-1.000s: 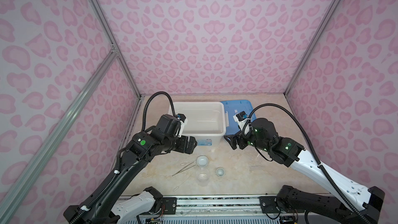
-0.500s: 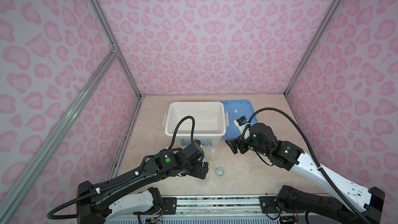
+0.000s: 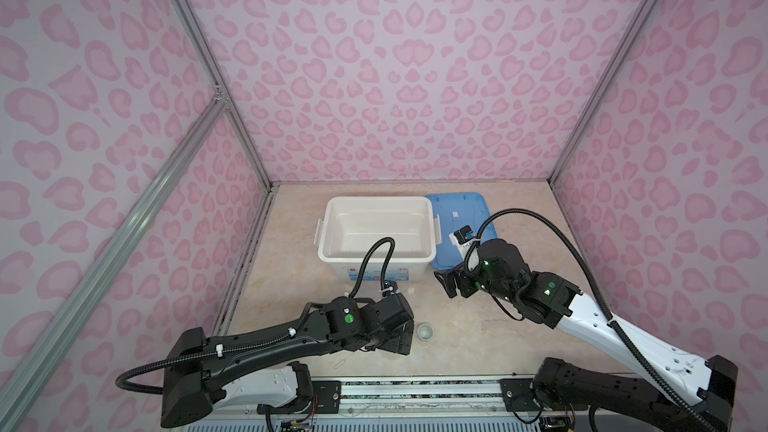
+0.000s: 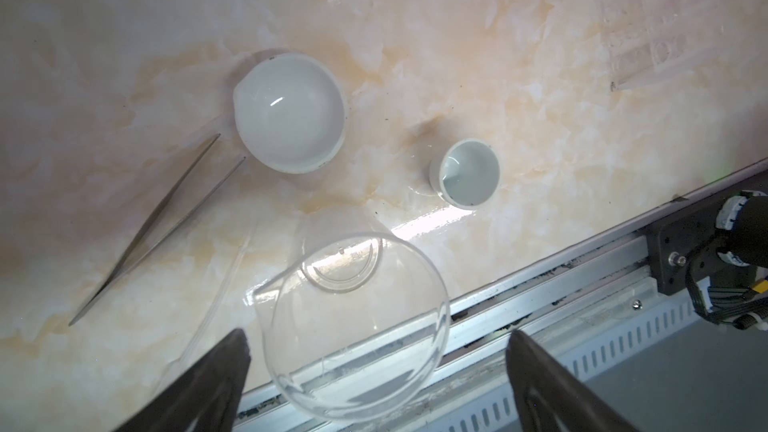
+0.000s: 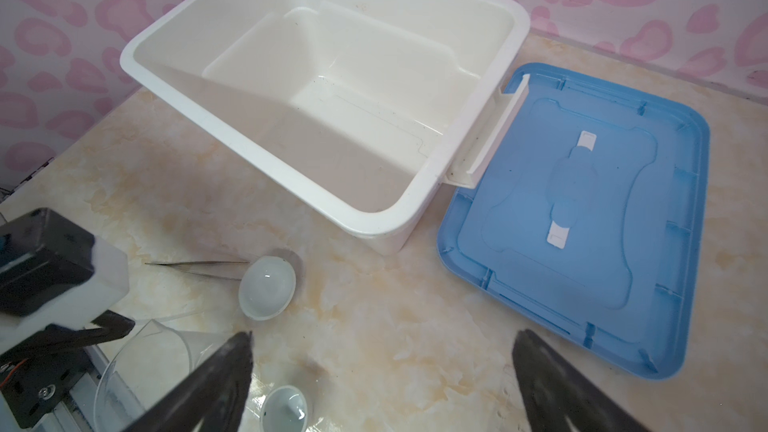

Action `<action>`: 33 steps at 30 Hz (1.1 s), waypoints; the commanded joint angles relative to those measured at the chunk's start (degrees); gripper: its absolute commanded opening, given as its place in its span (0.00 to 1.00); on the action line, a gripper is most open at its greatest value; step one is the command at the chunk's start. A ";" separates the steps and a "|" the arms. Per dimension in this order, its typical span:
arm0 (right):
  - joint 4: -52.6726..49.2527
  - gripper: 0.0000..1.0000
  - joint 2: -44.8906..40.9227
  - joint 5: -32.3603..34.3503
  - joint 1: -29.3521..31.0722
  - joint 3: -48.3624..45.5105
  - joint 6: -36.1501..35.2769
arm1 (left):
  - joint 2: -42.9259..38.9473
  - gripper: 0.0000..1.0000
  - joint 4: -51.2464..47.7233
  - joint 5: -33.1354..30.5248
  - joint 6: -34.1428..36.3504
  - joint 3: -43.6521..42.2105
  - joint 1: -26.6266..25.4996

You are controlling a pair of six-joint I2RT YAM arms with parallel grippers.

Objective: Organize the chemistry lab equipment
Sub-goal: 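Release the bin and move the left gripper down to the clear beaker, then grasp the clear plastic beaker with the left gripper and lift it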

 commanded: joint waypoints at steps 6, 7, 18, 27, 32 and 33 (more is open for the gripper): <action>0.77 0.98 1.02 0.76 0.37 -0.68 0.14 | 5.10 0.98 -3.33 -4.54 -2.20 0.69 -0.96; 0.73 0.98 1.01 0.77 0.35 -0.69 0.15 | 5.38 0.99 -3.97 -5.43 -2.47 0.89 -0.94; 1.06 0.98 0.82 1.00 0.37 -1.47 -0.20 | 6.59 0.87 0.85 -2.86 -1.78 -0.56 -0.92; 0.93 0.97 1.11 0.75 0.36 -1.31 -0.36 | 7.33 0.79 0.20 -3.97 -2.17 0.46 -0.89; 1.14 0.97 1.08 0.88 0.37 -1.46 -0.52 | 6.91 0.75 -0.63 -4.63 -2.49 0.59 -0.89; 1.23 0.97 1.11 0.79 0.35 -1.47 -0.56 | 6.93 0.74 -0.73 -4.67 -2.48 0.73 -0.97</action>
